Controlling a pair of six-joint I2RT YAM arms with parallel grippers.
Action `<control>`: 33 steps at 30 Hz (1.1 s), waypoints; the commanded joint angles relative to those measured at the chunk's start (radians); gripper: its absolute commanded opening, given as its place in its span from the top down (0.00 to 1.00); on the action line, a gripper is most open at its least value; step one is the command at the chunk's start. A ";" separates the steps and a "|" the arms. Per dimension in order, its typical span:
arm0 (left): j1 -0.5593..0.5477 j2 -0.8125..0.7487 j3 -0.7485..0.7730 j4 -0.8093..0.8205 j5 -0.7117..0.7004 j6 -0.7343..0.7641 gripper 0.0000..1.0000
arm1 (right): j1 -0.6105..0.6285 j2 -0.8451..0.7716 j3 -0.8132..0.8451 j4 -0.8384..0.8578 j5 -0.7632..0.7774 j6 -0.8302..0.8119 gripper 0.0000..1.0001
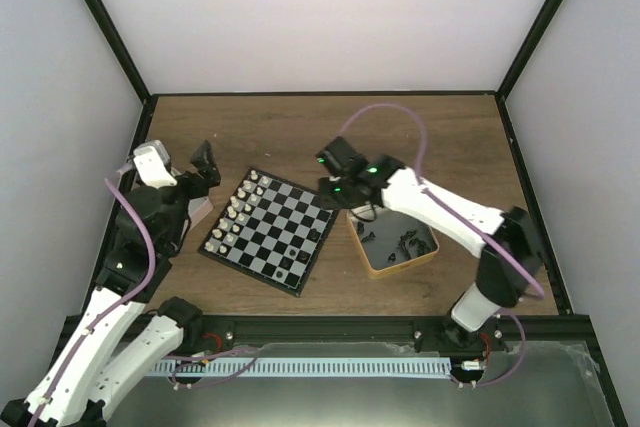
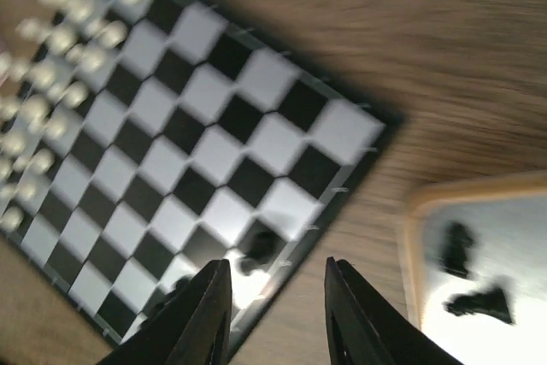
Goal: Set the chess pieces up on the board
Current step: Pick up the chess piece from the storage box.
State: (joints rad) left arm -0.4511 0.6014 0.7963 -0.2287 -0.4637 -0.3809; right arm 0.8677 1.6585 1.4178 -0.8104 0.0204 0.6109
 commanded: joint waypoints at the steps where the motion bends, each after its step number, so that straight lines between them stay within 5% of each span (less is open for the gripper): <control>1: 0.005 0.007 -0.020 0.067 0.150 0.053 0.00 | -0.129 -0.189 -0.177 0.048 0.090 0.185 0.68; 8: 0.005 0.046 -0.012 0.103 0.236 0.079 0.00 | -0.283 -0.388 -0.485 0.149 0.081 0.324 0.67; 17: 0.005 0.087 -0.001 0.083 0.263 0.071 0.00 | -0.311 -0.300 -0.652 0.334 -0.141 0.521 0.71; 33: 0.005 0.092 -0.012 0.084 0.252 0.076 0.00 | -0.294 -0.178 -0.653 0.370 -0.071 0.621 0.71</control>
State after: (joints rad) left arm -0.4511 0.6975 0.7834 -0.1589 -0.2157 -0.3157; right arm 0.5709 1.4532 0.7464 -0.4591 -0.0845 1.2087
